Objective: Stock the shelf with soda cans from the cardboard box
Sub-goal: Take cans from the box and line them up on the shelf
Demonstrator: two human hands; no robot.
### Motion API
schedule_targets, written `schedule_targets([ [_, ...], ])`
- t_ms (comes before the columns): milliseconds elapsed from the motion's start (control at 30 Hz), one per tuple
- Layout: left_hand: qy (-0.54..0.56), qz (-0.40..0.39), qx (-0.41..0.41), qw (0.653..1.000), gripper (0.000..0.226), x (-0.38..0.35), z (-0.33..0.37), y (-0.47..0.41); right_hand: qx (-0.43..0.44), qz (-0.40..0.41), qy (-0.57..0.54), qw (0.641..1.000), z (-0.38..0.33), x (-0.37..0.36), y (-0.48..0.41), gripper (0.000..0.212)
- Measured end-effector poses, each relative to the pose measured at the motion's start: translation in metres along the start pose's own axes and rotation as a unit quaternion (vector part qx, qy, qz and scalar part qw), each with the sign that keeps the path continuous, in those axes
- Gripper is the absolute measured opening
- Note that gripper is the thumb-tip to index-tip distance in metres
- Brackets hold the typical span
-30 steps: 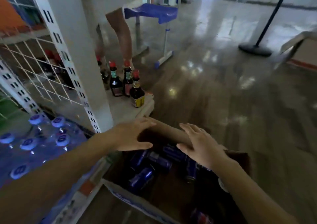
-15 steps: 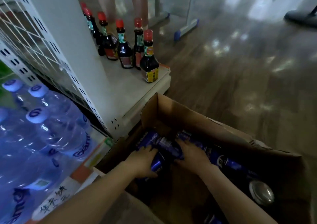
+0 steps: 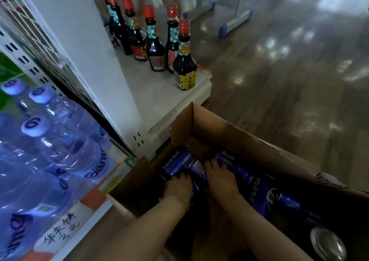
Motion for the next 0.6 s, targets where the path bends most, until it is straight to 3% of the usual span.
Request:
schedule_targets([
  [200, 0.101, -0.019, -0.004, 0.995, 0.094, -0.011, -0.011, -0.001, 0.012, -0.011, 0.029, 0.999, -0.001, 0.002, -0.001, 0.081],
  [500, 0.058, -0.06, -0.085, 0.993, 0.099, -0.014, -0.018, 0.001, 0.027, -0.017, 0.056, 0.998, -0.001, -0.003, 0.001, 0.09],
  [600, 0.068, -0.069, -0.103, 0.99, 0.098, -0.01, -0.02, 0.004, 0.018, -0.057, 0.005, 0.998, 0.003, -0.004, -0.002, 0.095],
])
Point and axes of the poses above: each hand's wrist, its own y-axis away from the middle knuckle, its own x-axis out of the back of the hand, z = x × y, the point moved 2 cm from there along -y, towards the middle knuckle, and after that the axes turned 11 degrees about -x, right-handed, at the moved point
